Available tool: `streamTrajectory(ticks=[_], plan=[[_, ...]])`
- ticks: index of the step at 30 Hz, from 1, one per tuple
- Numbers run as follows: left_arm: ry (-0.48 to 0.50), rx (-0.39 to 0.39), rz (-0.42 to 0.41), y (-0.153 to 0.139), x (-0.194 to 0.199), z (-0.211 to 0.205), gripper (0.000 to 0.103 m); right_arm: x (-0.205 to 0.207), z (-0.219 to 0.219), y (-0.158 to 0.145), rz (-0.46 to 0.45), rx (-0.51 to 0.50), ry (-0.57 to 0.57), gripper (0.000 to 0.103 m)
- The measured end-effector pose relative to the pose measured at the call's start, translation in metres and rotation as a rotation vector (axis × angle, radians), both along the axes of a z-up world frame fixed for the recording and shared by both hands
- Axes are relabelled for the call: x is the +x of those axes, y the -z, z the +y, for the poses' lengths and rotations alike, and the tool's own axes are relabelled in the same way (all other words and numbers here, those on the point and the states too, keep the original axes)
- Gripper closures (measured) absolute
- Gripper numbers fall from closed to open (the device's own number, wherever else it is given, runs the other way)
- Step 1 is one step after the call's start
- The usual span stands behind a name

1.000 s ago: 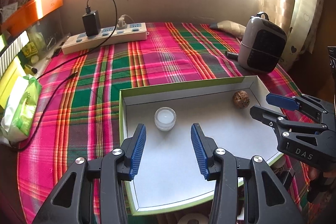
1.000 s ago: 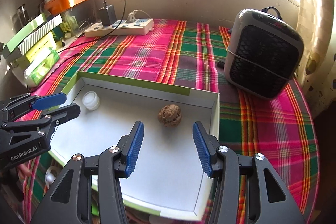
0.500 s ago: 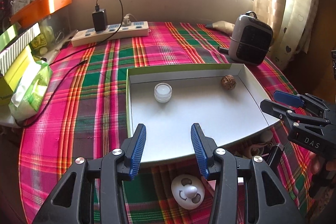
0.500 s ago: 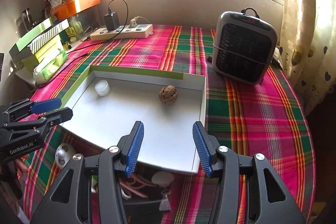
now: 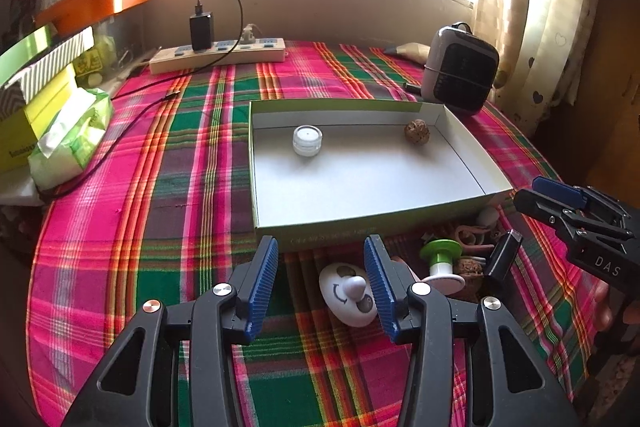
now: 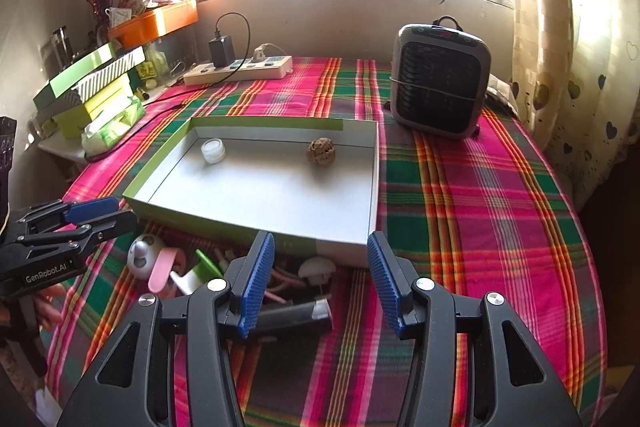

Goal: Organize objects
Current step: 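Withdraw both open tools from the box back toward the item pile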

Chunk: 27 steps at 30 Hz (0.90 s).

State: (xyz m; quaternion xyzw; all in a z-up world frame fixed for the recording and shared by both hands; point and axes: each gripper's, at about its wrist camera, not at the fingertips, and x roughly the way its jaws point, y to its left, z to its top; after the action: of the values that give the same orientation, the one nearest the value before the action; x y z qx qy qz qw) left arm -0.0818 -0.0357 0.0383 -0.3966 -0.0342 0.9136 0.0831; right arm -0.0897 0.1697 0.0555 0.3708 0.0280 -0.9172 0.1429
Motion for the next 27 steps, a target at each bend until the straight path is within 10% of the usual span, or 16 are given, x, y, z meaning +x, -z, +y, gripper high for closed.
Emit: streamTrajectory(ticks=[27], plan=[[0.021, 0.047, -0.074, 0.032, 0.005, 0.008, 0.055, 0.032, -0.015, 0.029, 0.004, 0.069, 0.022, 0.04]])
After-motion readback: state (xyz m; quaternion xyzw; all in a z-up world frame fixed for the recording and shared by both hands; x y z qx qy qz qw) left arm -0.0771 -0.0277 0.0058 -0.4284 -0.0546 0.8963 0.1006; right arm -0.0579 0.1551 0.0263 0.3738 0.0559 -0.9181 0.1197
